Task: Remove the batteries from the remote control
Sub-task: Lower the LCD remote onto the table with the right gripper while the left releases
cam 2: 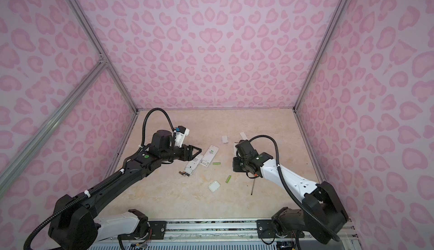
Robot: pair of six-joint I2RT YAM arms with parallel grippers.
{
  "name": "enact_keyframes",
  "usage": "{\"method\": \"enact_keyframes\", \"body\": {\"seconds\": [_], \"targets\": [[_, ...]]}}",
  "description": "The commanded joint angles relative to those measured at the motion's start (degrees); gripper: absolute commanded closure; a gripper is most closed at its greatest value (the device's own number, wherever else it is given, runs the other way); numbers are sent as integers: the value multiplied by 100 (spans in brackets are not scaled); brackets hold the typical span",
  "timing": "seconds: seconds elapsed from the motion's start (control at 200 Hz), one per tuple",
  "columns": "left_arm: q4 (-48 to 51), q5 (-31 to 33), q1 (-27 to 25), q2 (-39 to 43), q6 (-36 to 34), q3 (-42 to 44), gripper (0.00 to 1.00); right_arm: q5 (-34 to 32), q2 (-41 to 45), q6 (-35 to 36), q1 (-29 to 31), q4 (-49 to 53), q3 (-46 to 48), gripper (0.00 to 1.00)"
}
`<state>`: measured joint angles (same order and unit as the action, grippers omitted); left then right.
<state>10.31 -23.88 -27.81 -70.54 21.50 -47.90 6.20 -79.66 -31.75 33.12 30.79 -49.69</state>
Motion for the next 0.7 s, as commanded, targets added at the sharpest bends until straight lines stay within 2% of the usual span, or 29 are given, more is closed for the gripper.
{"method": "enact_keyframes", "body": {"seconds": [0.0, 0.075, 0.205, 0.345, 0.54, 0.57, 0.64, 0.695], "targets": [[131, 222, 4, 156, -233, 141, 31, -617, -626, 282, 121, 892, -404, 100], [258, 326, 4, 209, -289, 164, 31, -716, -1163, 362, 275, 1127, -740, 100], [297, 529, 4, 376, -321, 244, 30, -502, -1807, 406, 372, 1120, -999, 97], [369, 560, 4, 450, -424, 282, 30, -535, -2199, 470, 392, 1161, -1217, 91], [436, 560, 4, 412, -541, 299, 30, -899, -2506, 529, 388, 1415, -1555, 89], [430, 552, 6, 402, -544, 297, 30, -916, -2531, 531, 389, 1447, -1603, 85], [413, 506, 4, 353, -559, 264, 30, -892, -2564, 529, 397, 1502, -1682, 67], [433, 368, 4, 308, -608, 231, 30, -892, -2555, 534, 422, 1518, -1696, 61]]}}
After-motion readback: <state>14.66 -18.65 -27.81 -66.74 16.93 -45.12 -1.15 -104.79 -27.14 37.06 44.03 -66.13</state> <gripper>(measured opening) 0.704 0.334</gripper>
